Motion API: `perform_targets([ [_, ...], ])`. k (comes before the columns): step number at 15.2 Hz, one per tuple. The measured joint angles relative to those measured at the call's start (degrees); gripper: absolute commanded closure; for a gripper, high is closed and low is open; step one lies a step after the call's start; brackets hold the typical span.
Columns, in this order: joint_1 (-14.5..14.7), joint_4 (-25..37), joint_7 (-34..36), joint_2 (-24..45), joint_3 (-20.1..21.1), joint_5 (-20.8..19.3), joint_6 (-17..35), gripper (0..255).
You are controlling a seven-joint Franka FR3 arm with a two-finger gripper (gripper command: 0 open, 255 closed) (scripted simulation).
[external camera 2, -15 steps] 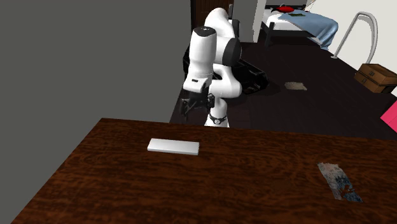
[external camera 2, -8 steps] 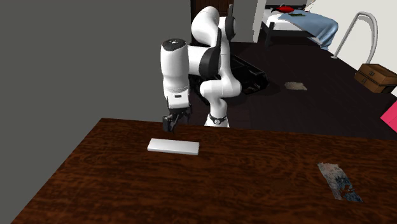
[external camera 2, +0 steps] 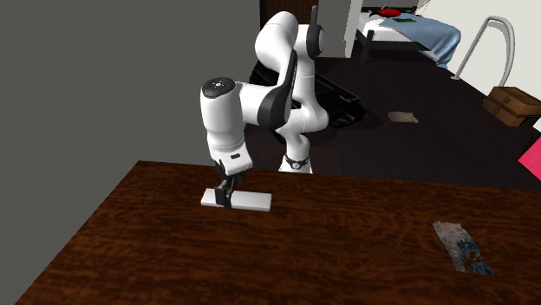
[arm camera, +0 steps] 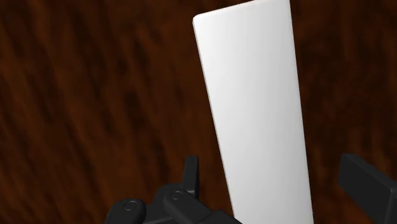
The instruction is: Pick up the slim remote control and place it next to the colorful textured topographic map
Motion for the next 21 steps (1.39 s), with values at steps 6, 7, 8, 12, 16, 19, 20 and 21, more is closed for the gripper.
perform_targets([
  [6,0.0,-2.2,-0.3,0.6,-0.5,0.1,2.8,0],
  [7,0.0,-2.2,-0.3,0.6,-0.5,0.1,2.8,0],
  [8,0.0,-2.3,-0.3,0.7,-0.5,0.1,2.9,0],
  [12,0.0,-2.2,-0.3,0.6,-0.5,0.1,2.9,255],
  [16,0.0,-2.2,-0.4,0.6,-0.5,0.1,2.9,255],
  [19,0.0,-2.3,-0.3,0.5,-0.4,0.0,2.9,255],
  [20,0.0,-2.3,-0.3,0.5,-0.4,0.0,3.0,255],
  [21,0.0,-2.3,-0.3,0.5,-0.4,0.1,2.9,255],
])
